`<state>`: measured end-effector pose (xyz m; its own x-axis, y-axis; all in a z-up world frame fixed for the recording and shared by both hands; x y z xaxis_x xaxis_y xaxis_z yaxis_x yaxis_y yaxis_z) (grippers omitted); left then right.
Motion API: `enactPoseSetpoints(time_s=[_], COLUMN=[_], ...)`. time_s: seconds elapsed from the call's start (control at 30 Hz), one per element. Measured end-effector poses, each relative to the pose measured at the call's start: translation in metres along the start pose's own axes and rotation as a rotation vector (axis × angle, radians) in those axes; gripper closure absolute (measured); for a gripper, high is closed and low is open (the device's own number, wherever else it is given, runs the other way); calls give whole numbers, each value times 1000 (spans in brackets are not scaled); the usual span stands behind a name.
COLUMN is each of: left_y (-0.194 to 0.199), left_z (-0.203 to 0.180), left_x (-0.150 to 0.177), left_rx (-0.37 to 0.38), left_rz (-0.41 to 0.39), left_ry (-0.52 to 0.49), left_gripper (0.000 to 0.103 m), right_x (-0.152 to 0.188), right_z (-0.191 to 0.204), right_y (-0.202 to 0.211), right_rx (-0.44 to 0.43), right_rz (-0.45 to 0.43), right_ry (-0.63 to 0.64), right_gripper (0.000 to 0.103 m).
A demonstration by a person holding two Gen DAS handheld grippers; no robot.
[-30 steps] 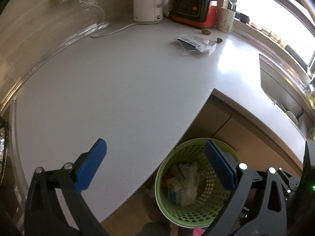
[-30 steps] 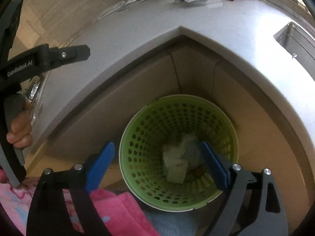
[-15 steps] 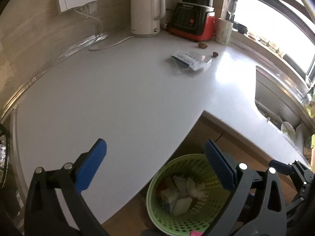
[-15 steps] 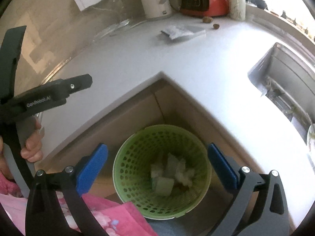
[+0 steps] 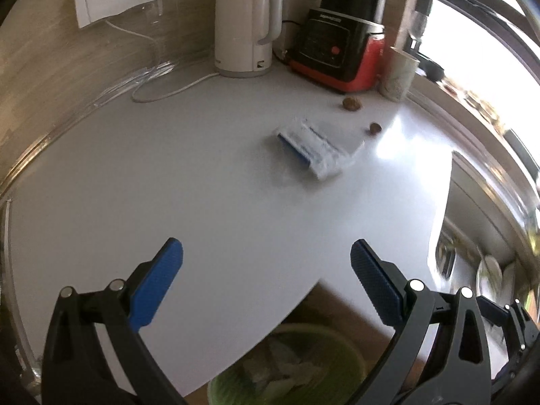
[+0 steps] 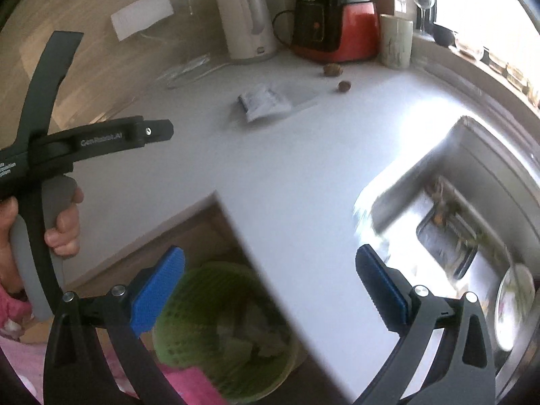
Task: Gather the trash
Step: 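Move both tools back over the counter toward the nut shells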
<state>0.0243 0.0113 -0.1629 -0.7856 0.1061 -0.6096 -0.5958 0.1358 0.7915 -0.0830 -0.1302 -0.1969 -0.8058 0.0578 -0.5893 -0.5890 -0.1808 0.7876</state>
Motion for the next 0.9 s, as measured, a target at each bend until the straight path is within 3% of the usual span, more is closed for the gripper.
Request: enactPoseSetpoints(time_s=[0.17,0.43,0.77,0.9], left_y=[-28,-62,-99,-106], left_z=[-13,-19,-18,-17], left_x=[-30,-51,-80,-84], left_rx=[-61,-142,-203,-210], left_rz=[22,59,104,112], left_ry=[54,120,195,202], left_gripper=[8,8,8,8], right_x=[-55,-154,-250,-273], right_z=[-34,-80,-106,-110], right_y=[-24,-89,-193,-226], right_rx=[-14,-34,-110,-131], right_rz=[-49,-80,-38,-4], right_ry=[30,140,281,330], right_gripper=[2,2,3,11])
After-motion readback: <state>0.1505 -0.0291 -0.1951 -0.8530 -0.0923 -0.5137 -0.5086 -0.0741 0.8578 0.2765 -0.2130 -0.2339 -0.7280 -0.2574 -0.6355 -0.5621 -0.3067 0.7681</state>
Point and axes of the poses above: each gripper's, at about its wrist camera, not at the fingertips, and y roughly against the way its jaws point, z to its left, x to its underside, the point moved 8 cm from there along -y, roughly the way its jaws point, and after that the axes turned 3 degrees about -y, right-handed, at the moved point
